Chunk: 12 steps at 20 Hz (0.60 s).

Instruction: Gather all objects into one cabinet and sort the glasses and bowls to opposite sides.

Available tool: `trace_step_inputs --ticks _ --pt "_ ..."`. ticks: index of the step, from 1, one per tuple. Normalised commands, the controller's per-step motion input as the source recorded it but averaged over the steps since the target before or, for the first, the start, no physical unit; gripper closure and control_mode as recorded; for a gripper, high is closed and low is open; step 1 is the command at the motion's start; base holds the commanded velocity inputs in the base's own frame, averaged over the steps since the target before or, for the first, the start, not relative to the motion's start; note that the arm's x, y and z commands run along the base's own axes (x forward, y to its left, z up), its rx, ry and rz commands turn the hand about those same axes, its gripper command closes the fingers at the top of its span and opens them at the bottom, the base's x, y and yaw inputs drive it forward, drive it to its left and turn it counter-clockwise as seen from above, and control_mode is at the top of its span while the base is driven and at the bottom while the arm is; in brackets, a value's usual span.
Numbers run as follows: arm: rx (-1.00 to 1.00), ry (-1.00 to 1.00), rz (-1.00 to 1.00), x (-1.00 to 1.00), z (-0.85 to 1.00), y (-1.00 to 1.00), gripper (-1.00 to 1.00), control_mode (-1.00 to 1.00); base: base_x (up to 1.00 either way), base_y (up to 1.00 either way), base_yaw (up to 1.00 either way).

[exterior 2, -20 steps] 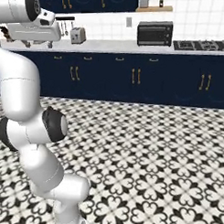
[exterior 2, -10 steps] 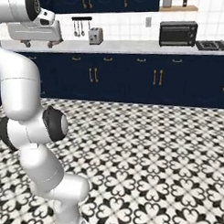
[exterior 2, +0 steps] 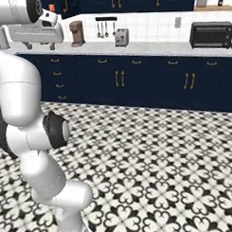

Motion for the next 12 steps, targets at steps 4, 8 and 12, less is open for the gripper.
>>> trace_step_inputs --ticks 4,8,12 --pt "0.0 0.0 0.0 0.0 0.0 0.0 -1.0 1.0 0.23 1.0 -0.01" --pt "0.0 0.0 0.0 0.0 0.0 0.0 -1.0 1.0 0.27 1.0 0.0" --pt "0.0 0.0 0.0 0.0 0.0 0.0 -1.0 1.0 0.51 1.0 -0.03"
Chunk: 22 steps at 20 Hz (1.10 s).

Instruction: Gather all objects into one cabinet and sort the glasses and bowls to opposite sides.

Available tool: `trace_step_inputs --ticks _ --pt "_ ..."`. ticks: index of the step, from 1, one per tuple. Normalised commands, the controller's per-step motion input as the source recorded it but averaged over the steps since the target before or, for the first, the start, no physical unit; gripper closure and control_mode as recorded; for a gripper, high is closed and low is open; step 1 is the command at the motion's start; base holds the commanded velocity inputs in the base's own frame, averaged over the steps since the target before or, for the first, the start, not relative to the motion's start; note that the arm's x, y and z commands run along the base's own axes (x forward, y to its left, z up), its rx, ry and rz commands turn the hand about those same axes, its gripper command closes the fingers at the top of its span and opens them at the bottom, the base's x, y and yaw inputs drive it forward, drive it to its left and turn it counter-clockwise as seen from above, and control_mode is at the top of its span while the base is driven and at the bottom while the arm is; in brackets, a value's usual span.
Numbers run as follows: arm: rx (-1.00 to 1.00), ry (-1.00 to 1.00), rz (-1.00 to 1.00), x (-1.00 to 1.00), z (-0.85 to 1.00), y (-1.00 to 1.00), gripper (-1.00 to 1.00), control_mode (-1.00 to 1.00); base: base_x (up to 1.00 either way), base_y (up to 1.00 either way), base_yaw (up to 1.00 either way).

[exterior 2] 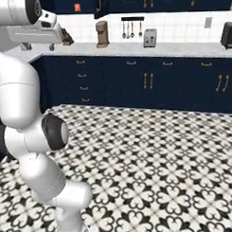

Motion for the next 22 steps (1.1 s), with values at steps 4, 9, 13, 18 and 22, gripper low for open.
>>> trace_step_inputs --ticks 4,9,13,18,22 --pt "0.0 0.0 0.0 0.0 0.0 0.0 -1.0 1.0 0.64 1.0 -0.06" --pt "0.0 0.0 0.0 0.0 0.0 0.0 -1.0 1.0 0.71 1.0 -0.09" --pt "0.0 0.0 0.0 0.0 0.0 0.0 -1.0 1.0 0.99 1.0 -0.15" --pt "0.0 0.0 0.0 0.0 0.0 0.0 -1.0 1.0 1.0 1.0 -0.2" --pt "0.0 0.0 0.0 0.0 0.0 0.0 -1.0 1.0 1.0 0.92 -0.27"
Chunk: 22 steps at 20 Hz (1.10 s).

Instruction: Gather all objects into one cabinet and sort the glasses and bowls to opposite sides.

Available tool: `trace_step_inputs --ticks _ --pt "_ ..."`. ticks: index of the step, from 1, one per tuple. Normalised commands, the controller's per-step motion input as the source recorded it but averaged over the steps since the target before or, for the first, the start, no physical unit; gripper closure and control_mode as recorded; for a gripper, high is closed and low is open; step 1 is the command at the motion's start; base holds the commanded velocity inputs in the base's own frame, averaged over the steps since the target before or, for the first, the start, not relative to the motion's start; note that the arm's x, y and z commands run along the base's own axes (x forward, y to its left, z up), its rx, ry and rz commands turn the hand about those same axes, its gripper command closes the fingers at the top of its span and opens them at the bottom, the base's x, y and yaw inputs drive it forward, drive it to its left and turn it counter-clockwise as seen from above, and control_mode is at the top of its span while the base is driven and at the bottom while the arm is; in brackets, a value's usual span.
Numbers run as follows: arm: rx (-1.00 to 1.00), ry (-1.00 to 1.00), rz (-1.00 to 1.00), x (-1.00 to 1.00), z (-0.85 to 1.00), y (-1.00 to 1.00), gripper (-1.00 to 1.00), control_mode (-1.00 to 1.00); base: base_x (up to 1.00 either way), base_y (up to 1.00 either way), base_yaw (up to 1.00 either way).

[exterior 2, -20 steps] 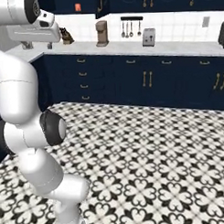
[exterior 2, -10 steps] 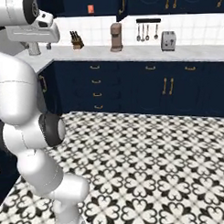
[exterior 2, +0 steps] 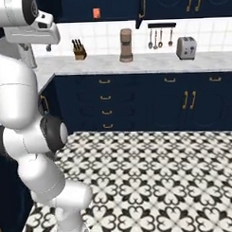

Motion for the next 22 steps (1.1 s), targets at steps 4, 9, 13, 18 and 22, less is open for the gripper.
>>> trace_step_inputs --ticks 4,9,13,18,22 --pt "0.0 0.0 0.0 0.0 0.0 0.0 -1.0 1.0 1.0 0.29 -0.16" --pt "0.0 0.0 0.0 0.0 0.0 0.0 -1.0 1.0 1.0 0.03 -0.01" --pt "0.0 0.0 0.0 0.0 0.0 0.0 -1.0 1.0 1.0 0.35 -0.01" --pt "0.0 0.0 0.0 0.0 0.0 0.0 -1.0 1.0 1.0 0.0 0.0" --pt "0.0 0.0 0.0 0.0 0.0 0.0 -1.0 1.0 1.0 0.02 0.0"
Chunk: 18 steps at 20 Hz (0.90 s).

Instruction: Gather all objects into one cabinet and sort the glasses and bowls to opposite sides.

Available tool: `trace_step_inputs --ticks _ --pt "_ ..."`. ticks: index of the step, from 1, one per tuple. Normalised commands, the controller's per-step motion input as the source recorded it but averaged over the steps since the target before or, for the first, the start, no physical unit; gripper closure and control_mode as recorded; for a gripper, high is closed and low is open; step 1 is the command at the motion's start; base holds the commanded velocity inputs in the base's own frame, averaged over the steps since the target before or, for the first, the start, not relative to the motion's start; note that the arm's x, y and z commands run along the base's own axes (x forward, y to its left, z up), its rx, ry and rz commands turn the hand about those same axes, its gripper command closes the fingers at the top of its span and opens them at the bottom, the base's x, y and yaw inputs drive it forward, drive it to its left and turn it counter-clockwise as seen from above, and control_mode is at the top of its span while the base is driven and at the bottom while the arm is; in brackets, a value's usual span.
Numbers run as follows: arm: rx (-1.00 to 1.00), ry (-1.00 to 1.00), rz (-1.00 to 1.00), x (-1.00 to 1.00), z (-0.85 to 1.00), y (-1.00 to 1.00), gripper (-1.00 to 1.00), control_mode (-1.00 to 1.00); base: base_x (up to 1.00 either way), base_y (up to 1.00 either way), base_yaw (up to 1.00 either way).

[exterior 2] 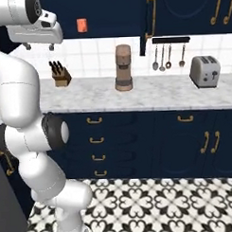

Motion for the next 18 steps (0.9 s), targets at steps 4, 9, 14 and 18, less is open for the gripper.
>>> trace_step_inputs --ticks 4,9,14,18 --pt "0.0 0.0 0.0 0.0 0.0 0.0 -1.0 1.0 1.0 0.16 0.0" --pt "0.0 0.0 0.0 0.0 0.0 0.0 -1.0 1.0 1.0 0.17 0.0" --pt "0.0 0.0 0.0 0.0 0.0 0.0 -1.0 1.0 1.0 0.11 0.0" --pt "0.0 0.0 0.0 0.0 0.0 0.0 -1.0 1.0 1.0 0.22 0.0"
